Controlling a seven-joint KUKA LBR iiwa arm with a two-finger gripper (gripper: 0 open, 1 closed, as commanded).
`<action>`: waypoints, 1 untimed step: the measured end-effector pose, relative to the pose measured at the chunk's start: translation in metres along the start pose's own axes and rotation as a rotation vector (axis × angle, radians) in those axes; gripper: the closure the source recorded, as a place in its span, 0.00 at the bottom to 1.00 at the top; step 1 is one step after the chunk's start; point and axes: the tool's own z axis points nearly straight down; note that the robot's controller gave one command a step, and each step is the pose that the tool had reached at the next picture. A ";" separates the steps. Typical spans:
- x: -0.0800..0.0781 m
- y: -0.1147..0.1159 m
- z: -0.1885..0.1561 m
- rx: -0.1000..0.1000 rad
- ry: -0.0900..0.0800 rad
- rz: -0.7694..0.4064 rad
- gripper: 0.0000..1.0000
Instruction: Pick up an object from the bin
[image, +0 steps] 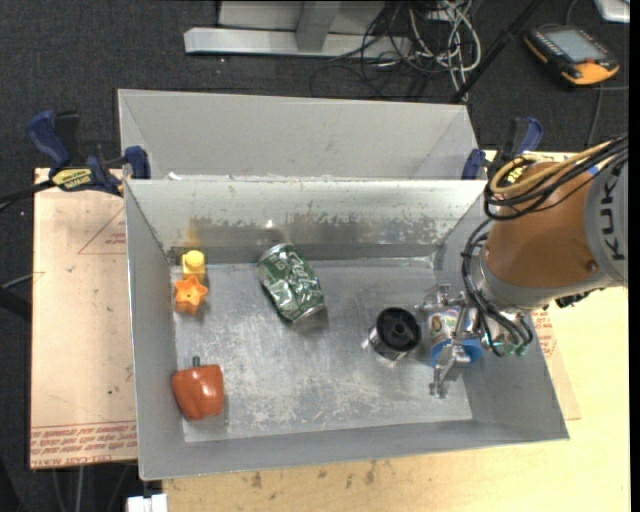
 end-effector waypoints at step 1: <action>-0.002 0.000 -0.004 0.001 -0.008 -0.002 0.00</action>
Offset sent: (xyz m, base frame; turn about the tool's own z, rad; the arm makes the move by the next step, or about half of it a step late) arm 0.0287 0.0109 -0.0766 0.1247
